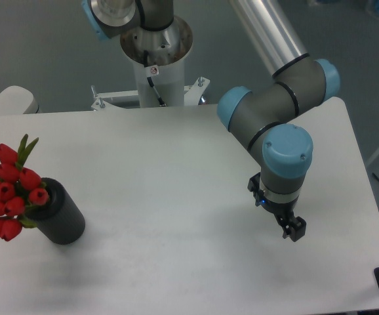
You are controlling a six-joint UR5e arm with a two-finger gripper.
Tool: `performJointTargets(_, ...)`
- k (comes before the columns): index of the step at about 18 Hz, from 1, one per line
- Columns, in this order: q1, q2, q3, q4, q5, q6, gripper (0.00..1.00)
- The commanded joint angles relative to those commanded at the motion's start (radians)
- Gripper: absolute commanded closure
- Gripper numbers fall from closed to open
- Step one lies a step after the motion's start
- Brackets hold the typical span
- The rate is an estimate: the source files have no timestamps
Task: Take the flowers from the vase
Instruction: 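Move the open gripper toward the red tulips in the grey vase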
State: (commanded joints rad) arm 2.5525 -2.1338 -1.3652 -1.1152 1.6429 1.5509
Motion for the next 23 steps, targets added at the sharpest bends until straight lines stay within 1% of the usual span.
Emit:
performJointTargets(5, -0.011, 0.009, -0.009, -0.008, -0.006, -0.006, 0.00)
performJointTargets(6, -0.018, 0.014, -0.020, -0.011, -0.018, -0.006, 0.00)
performJointTargets(8, -0.021, 0.038, -0.064, -0.006, -0.063, -0.015, 0.00)
performJointTargets(12, -0.023, 0.107, -0.169, 0.002, -0.202, -0.015, 0.00)
performJointTargets(13, -0.023, 0.123, -0.188, 0.002, -0.254, -0.014, 0.00)
performJointTargets(15, -0.031, 0.150, -0.224, 0.002, -0.406, -0.017, 0.00)
performJointTargets(17, -0.041, 0.173, -0.245, 0.002, -0.520, -0.063, 0.00)
performJointTargets(19, -0.084, 0.205, -0.253, 0.002, -0.561, -0.141, 0.00)
performJointTargets(22, -0.158, 0.227, -0.255, 0.002, -0.577, -0.251, 0.00)
performJointTargets(23, -0.176, 0.238, -0.255, 0.002, -0.601, -0.288, 0.00)
